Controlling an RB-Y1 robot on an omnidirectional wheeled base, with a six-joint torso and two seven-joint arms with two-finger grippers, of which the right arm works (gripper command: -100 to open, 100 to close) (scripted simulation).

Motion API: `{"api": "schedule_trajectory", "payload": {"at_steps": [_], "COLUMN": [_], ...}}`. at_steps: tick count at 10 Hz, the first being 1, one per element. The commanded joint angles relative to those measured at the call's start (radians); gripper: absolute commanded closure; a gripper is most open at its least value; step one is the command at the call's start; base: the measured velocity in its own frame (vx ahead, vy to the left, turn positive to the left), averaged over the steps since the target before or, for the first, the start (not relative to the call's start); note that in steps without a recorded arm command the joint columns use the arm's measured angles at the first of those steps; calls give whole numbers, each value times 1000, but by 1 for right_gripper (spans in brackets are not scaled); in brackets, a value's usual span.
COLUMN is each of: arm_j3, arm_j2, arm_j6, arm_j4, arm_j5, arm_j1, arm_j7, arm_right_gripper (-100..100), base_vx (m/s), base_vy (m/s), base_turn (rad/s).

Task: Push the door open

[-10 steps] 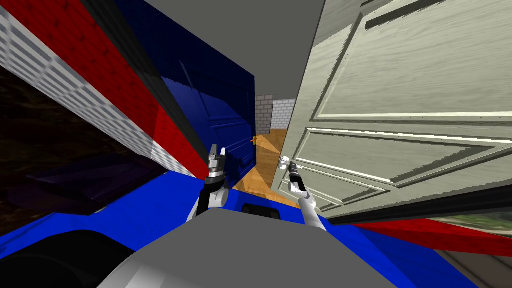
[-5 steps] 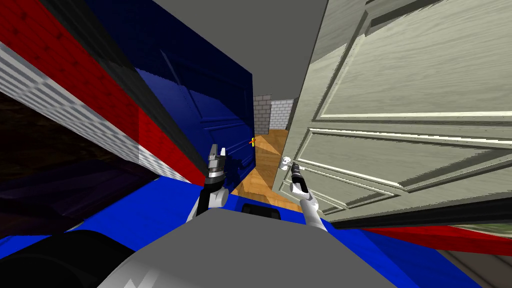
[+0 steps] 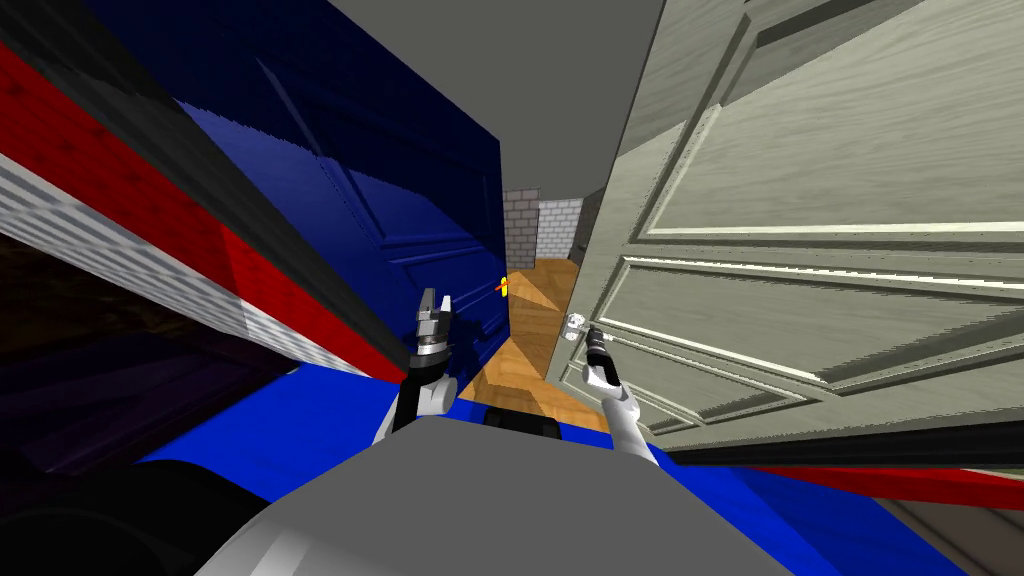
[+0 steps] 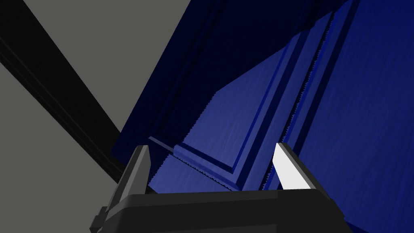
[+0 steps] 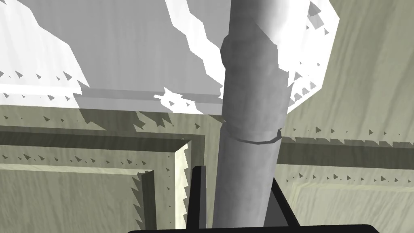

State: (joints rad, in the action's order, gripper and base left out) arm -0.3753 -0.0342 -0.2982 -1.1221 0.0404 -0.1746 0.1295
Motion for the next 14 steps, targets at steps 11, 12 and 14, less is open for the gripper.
{"api": "schedule_trajectory", "payload": {"at_steps": [11,12,14], "arm_j3": [-134,-139,-171], "arm_j2": [68,74,55], "arm_j6": [-4,-5,-18], "arm_j4": [-22,-22,-5], "arm_j5": [14,15,25], "arm_j1": [-4,-4,-15], "arm_j7": [40,41,61], "arm_right_gripper": [100,100,100], "base_vx": [162,180,73], "base_vy": [57,42,-16], "base_turn": [-78,-67,-6]}}
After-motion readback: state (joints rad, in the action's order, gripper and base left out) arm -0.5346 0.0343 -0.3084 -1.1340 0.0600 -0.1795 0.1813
